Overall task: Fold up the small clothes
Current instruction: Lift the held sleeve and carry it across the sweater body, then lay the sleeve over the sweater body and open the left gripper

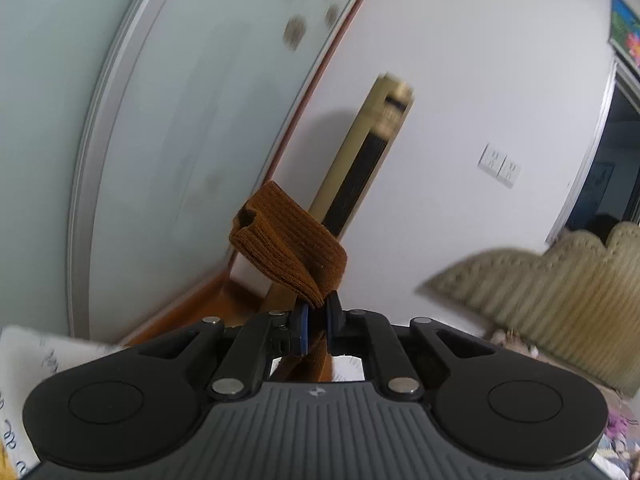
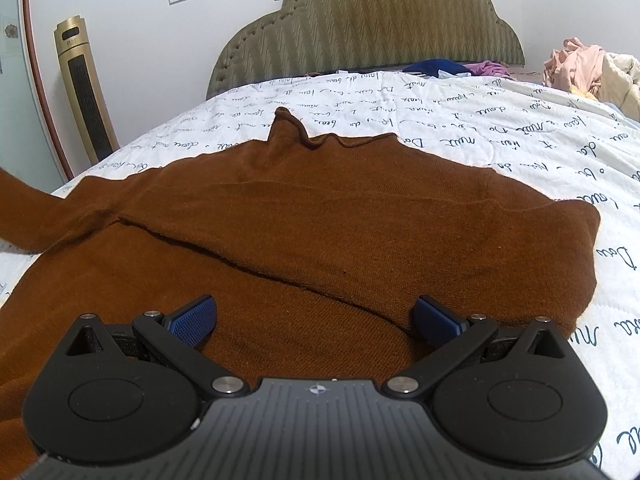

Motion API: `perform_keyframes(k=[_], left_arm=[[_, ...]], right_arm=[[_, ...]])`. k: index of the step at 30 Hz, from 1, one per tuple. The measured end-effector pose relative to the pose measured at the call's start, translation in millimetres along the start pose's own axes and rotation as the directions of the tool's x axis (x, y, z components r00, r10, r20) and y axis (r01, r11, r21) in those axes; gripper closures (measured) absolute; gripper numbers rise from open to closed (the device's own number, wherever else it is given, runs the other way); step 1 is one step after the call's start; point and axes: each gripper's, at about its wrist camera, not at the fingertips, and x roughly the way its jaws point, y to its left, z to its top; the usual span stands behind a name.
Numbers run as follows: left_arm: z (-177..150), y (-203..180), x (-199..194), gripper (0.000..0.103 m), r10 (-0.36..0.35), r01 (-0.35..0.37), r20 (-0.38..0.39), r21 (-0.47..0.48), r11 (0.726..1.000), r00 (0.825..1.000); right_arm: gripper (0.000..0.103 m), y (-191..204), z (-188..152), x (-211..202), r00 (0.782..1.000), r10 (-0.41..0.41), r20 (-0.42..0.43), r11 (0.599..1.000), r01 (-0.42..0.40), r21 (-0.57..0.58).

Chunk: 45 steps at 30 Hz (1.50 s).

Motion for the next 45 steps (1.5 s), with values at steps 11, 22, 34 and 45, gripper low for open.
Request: perform_keyframes(k=[11,22,34,45], left_arm=[[-59.1,-97.1,-38.0,0.095,-0.272,0.297,-0.132,0.239,0.924,0.953],[-120.4,-158.8,-43.9,0.095,-0.366,0.472,-0.334,0.337,0.815,0.869],[-182.6,-205.3,-65.8,0.095,-0.414,0.63,-0.518,0.364,0.686,0.749],[-252.8,-243.5,-99.0,0.095,-0.406,0.726,-0.628,0.411,0.551,0.664]], right_arm=[[0.0,-0.5,-0.3,-0.9,1.0,0.001,0.003,1.0,-0.001,0.004],[0.0,-0.6,0.0,-1.9,1.0,0.002,0.005,1.0,-0.002,0.006],[0.0,-12.3,1.5,-17.4,0.997,-0.013,0.076,0.997,0.007,0.076],[0.0,-37.8,-0.5,-35.6,0.993,-0.077,0.093,0.988,0.064,0.141]])
